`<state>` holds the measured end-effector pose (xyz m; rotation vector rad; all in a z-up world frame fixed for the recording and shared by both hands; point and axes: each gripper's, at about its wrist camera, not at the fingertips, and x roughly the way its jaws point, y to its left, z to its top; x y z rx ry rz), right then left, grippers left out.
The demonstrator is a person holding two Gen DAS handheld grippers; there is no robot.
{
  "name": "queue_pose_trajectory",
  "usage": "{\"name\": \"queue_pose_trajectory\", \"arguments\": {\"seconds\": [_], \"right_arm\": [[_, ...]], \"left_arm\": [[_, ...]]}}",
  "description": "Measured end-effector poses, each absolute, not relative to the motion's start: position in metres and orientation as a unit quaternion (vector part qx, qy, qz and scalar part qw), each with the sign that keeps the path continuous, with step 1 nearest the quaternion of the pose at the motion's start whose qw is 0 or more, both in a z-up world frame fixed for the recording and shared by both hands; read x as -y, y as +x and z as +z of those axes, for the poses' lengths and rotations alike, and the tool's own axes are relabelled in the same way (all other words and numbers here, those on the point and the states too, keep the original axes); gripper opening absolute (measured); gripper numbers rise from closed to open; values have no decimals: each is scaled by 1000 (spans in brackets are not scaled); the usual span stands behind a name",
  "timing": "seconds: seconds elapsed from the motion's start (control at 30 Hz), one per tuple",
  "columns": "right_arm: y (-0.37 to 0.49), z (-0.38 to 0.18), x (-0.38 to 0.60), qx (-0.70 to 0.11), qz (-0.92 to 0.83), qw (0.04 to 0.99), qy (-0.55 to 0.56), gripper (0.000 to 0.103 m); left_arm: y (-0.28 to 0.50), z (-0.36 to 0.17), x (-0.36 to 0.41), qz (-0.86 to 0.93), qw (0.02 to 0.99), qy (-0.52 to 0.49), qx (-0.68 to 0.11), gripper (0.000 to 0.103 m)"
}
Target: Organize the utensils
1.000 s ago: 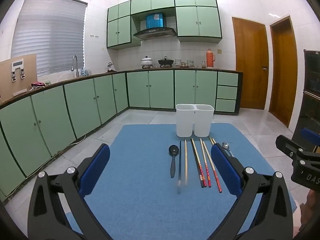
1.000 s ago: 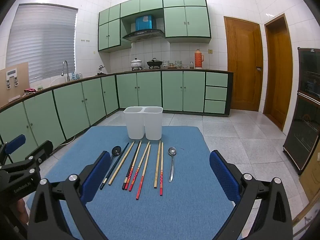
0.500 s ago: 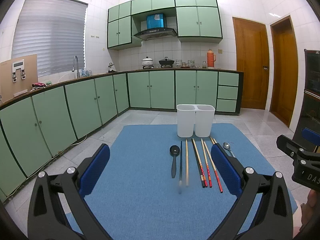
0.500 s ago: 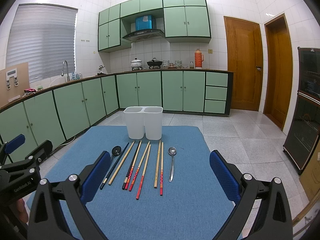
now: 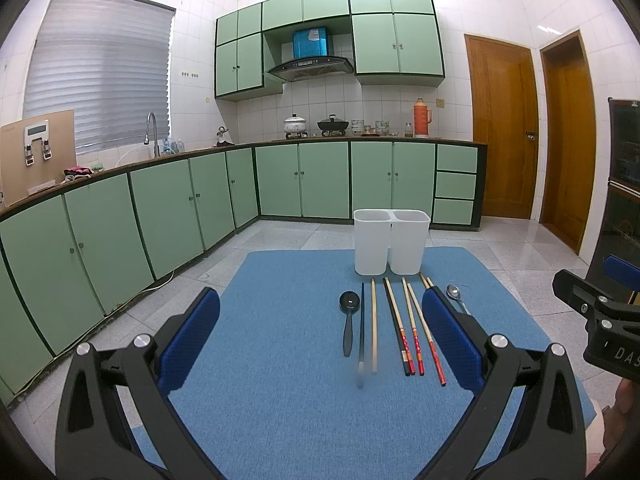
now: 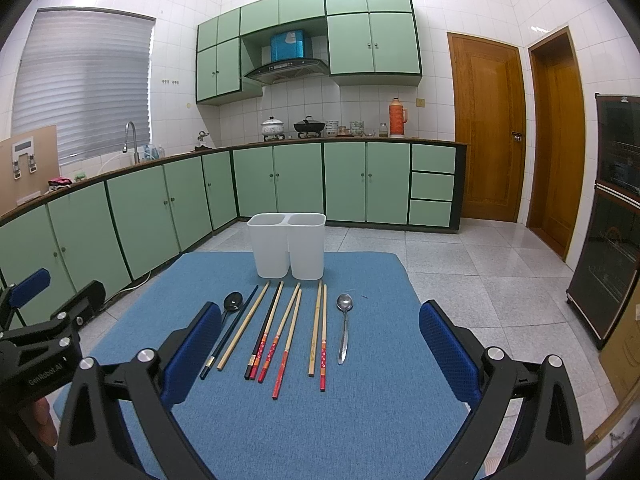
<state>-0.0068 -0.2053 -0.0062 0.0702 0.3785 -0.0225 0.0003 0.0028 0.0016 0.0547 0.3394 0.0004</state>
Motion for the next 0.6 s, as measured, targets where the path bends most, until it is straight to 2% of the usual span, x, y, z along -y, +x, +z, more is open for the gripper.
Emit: {"name": "queue_pose_trajectory", "arguments": {"seconds": [0.6], "right_arm": [[-7, -6, 205, -188, -11, 981, 35, 97]], "left_arm": [[-2, 3, -3, 1, 985, 28, -168, 98]]}}
